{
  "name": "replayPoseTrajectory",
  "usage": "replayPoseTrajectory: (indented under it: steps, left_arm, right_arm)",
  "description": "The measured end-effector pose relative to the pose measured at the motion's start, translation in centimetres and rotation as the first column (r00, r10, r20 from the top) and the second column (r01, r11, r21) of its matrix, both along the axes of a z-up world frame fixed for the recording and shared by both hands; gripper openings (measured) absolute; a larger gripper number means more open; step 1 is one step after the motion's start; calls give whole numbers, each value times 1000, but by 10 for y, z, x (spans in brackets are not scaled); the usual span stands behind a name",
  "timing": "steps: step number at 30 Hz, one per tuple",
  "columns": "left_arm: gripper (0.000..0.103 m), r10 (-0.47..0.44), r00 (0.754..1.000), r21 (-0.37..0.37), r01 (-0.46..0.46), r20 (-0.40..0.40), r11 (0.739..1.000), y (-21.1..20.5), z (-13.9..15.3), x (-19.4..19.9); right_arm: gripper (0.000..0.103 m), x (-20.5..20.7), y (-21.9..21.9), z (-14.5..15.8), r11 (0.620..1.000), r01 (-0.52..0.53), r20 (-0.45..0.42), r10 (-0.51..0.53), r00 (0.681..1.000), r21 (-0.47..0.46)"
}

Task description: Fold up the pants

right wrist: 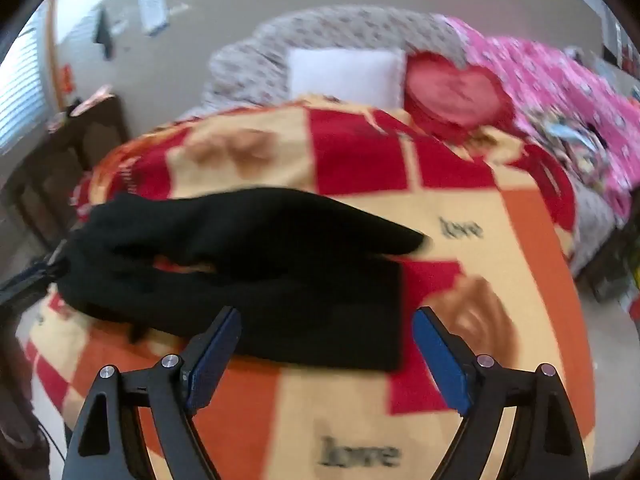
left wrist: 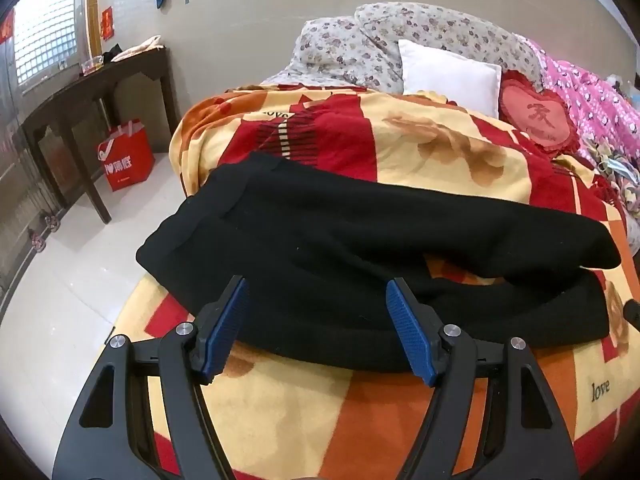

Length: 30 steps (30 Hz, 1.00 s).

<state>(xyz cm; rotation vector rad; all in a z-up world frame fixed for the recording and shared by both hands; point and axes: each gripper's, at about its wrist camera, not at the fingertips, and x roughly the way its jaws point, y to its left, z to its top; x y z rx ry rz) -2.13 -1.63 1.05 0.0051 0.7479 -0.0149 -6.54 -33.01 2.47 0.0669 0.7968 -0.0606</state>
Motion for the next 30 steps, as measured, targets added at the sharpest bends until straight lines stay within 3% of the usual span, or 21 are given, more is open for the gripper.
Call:
replayPoseTrajectory:
  steps: [4,9,30]
  left_arm:
    - [72,-12,1000,2,12,13,1000,-1,1,-2]
    - [72,-10,1000,-3,10,19,1000,2,2,-1]
    - [72,15,999,-11,-15,-33,1000,8,-12,10]
  right_arm:
    - [87,15,38,-7,992,-122,3,121,993,37]
    - [85,36,78,-19,980,-189,-6,189,982,64]
    - [85,60,114,-20,975,-203,-12,205,979,90]
